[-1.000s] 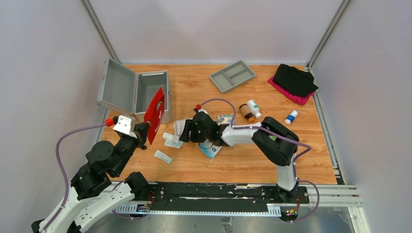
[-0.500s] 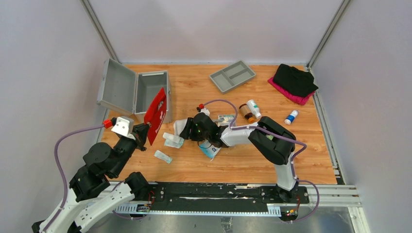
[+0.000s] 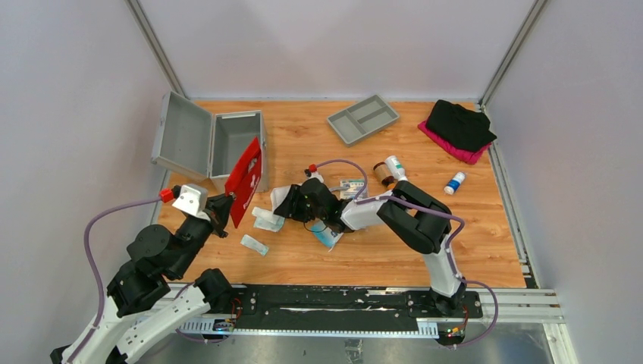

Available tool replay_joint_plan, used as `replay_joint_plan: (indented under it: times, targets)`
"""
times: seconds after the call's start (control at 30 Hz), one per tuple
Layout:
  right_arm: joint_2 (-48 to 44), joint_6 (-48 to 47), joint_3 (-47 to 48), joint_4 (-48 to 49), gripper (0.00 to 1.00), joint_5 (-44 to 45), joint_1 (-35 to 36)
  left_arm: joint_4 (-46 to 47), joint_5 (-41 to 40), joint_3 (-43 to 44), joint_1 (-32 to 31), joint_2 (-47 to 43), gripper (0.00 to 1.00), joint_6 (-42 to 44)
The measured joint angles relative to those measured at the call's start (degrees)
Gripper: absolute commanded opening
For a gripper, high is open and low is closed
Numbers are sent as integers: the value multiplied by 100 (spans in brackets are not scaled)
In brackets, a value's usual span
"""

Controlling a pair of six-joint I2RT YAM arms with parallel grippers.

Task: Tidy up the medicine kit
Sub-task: Pick up the medical item at the center of the board.

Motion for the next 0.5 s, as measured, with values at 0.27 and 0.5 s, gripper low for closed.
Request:
replay_joint_plan:
  times: [0.27,0.5]
  targets:
    - [188,140,11,225,29,-175,0,0,11,-52,0,-9,0,15]
    - [310,166,9,358,9,-295,0,0,11,-68,0,-11,0,15]
